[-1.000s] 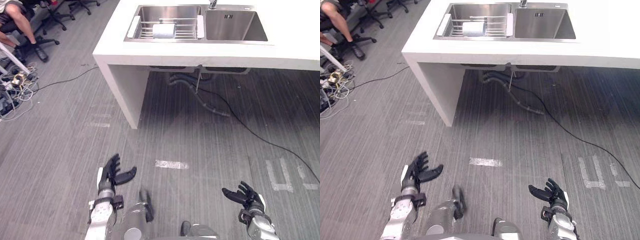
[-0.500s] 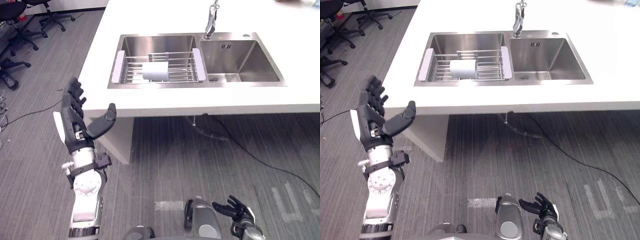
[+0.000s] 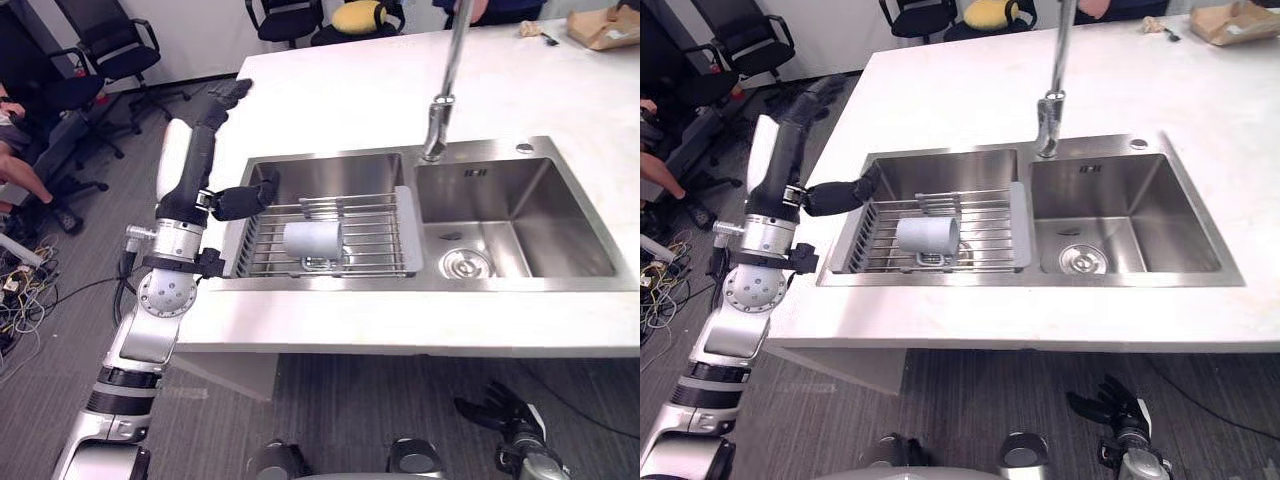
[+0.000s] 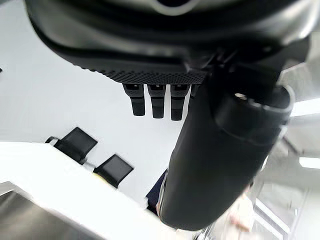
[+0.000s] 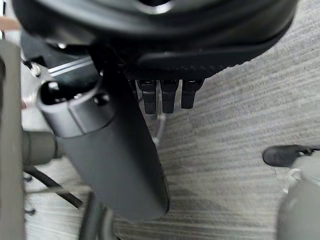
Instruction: Walk over to the sink, pick up the cup, carry it to the dishwasher, place the cup inside the dishwasher, then close the dishwasher door
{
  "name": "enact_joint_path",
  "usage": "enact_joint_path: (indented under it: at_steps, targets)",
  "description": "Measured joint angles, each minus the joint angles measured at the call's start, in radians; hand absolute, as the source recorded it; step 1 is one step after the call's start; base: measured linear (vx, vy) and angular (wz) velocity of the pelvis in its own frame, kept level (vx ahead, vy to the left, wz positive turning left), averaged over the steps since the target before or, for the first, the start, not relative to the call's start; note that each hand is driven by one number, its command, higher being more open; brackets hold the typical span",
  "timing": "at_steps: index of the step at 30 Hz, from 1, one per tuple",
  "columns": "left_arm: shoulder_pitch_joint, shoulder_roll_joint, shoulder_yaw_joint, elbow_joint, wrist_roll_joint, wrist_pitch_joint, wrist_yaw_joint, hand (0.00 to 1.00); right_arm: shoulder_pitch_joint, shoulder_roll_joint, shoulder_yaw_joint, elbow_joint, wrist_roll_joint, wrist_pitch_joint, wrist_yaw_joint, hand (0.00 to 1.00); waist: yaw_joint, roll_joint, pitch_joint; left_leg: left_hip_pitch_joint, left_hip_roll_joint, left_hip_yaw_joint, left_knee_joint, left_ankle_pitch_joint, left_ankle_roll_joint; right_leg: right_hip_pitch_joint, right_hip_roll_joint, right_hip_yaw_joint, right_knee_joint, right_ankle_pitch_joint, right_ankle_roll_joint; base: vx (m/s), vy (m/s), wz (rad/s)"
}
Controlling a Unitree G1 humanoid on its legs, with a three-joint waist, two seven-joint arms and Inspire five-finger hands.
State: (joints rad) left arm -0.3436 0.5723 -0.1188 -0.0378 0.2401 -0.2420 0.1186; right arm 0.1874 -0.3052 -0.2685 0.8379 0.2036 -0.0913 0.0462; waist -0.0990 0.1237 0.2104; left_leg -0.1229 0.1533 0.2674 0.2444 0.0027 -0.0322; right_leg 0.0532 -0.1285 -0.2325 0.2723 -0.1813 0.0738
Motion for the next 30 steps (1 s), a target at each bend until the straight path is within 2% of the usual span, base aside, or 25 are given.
enact_joint_path:
  at_steps: [1,2,3,7,11,16,21,27,30]
  targets:
    - [0.000,0.005,-0.006,0.005,0.006,-0.002,-0.005,0.90,-0.003,0.007,0.000,0.005,0.000,0.001,0.000,0.90,-0.001,-0.007,0.002,0.005,-0.003,-0.001,-0.004,0.000,-0.001,0.001,-0.007,0.000,0.006,-0.007,0.003,0.18,0.155,0.23]
    - [-0.001,0.017,-0.032,0.021,0.020,0.003,-0.032,0.90,0.003,0.033,0.000,0.010,-0.001,0.001,0.000,0.90,-0.001,-0.041,0.003,0.013,-0.039,-0.012,-0.028,0.004,-0.001,-0.009,-0.039,0.004,0.023,-0.020,0.013,0.14,0.110,0.27]
    - [0.001,0.034,-0.057,0.043,0.037,0.013,-0.060,0.90,0.004,0.052,0.001,0.014,-0.001,0.002,0.008,0.90,0.001,-0.063,0.004,0.017,-0.072,-0.012,-0.055,0.007,0.011,-0.013,-0.065,0.010,0.022,-0.033,0.024,0.12,0.097,0.24]
    - [0.031,0.066,-0.088,0.053,0.048,0.028,-0.122,0.90,-0.003,0.065,0.013,0.017,-0.012,0.003,0.018,0.90,0.001,-0.067,0.003,0.034,-0.104,-0.007,-0.088,0.004,0.021,-0.001,-0.081,0.045,-0.009,-0.031,0.027,0.13,0.073,0.06]
    - [0.067,0.080,-0.101,0.036,0.053,0.027,-0.153,0.90,-0.020,0.072,0.033,0.018,-0.040,0.002,0.022,0.90,0.002,-0.069,0.000,0.043,-0.102,-0.001,-0.106,0.004,0.021,0.003,-0.070,0.057,-0.029,-0.029,0.030,0.06,-0.030,-0.07]
    - [0.100,0.082,-0.201,0.019,0.057,0.021,-0.199,0.90,-0.020,0.071,0.043,0.026,-0.071,0.003,0.022,0.90,-0.001,-0.076,-0.013,0.067,-0.097,0.001,-0.147,0.017,0.007,0.019,-0.057,0.056,-0.054,-0.026,0.031,0.03,-0.038,-0.03]
    - [0.099,0.082,-0.224,0.019,0.077,0.022,-0.205,0.90,-0.022,0.071,0.082,0.043,-0.089,0.005,0.023,0.90,-0.003,-0.077,-0.016,0.081,-0.099,0.001,-0.206,0.048,0.006,0.024,-0.047,0.052,-0.090,-0.004,0.030,0.00,0.000,0.00]
    - [0.099,0.081,-0.242,0.000,0.077,0.038,-0.206,0.90,-0.021,0.087,0.083,0.058,-0.118,0.010,0.026,0.90,-0.001,-0.102,-0.054,0.087,-0.101,0.007,-0.217,0.052,0.007,0.024,-0.048,0.065,-0.095,0.002,0.028,-0.01,0.012,-0.02]
    - [0.099,0.048,-0.250,-0.012,0.088,0.041,-0.206,0.90,-0.021,0.095,0.082,0.068,-0.118,0.011,0.026,0.90,-0.002,-0.107,-0.060,0.101,-0.107,0.007,-0.249,0.075,0.011,0.025,-0.050,0.065,-0.097,0.003,0.028,-0.06,0.019,0.01]
